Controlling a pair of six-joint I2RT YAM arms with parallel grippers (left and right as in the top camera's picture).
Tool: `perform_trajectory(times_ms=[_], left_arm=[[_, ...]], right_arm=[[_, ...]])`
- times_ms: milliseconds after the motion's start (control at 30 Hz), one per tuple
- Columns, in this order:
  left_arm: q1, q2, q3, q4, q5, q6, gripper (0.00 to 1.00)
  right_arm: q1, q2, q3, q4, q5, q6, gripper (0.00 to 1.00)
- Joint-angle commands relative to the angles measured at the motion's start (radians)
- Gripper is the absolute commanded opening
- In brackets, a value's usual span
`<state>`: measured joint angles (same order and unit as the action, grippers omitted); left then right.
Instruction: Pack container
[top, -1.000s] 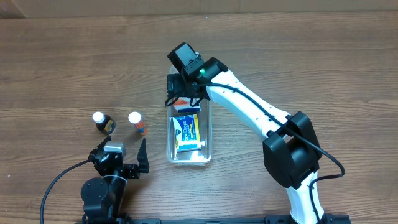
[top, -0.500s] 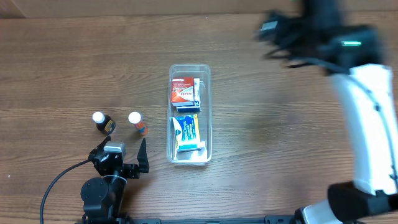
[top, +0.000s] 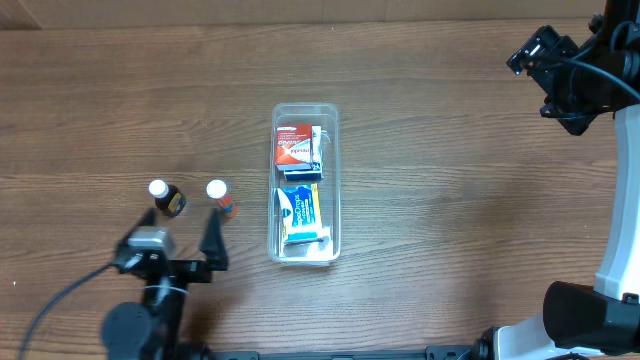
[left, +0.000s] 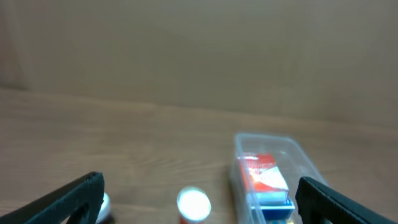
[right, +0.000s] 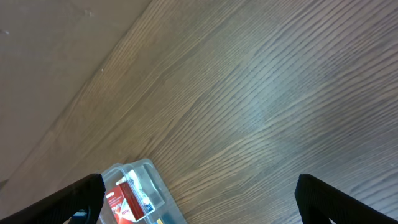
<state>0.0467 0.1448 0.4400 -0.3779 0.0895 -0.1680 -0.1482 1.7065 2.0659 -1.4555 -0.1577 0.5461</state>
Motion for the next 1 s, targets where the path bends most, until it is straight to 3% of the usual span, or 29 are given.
perform_trajectory(times_ms=[0,67,300,400,500,633,767,967], left_arm=[[0.006,0.252,0.348,-0.119,-0.19,-0.026,1.0],[0.006,0.556,0.688,-0.344,-0.23,0.057,1.0],[0.005,1.136,1.326,-0.832,-0.183,0.08,1.0],[0.008,1.227,1.346,-0.927,-0.186,0.074,1.0],[0.048,1.344,1.339,-1.054,-0.232,-0.037,1.0],[0.113,1.479,1.305,-1.121,-0.209,-0.05,1.0],[0.158,1.582,1.241,-1.09,-0.13,-0.048,0.97],[0.169,1.66,1.101,-0.936,-0.127,0.015,0.89]], right_arm=[[-0.003,-0.005,0.0,0.003,-0.001,-0.003,1.0],[-0.003,-0.005,0.0,0.003,-0.001,-0.003,1.0],[-0.003,-0.005,0.0,0.003,-0.001,-0.003,1.0],[-0.003,-0.005,0.0,0.003,-0.001,-0.003,1.0],[-0.003,-0.005,0.0,0.003,-0.001,-0.003,1.0],[-0.003,-0.005,0.0,0.003,-0.001,-0.003,1.0],[-0.003,-0.005,0.0,0.003,-0.001,-0.003,1.0],[-0.003,-0.005,0.0,0.003,-0.001,-0.003,1.0]])
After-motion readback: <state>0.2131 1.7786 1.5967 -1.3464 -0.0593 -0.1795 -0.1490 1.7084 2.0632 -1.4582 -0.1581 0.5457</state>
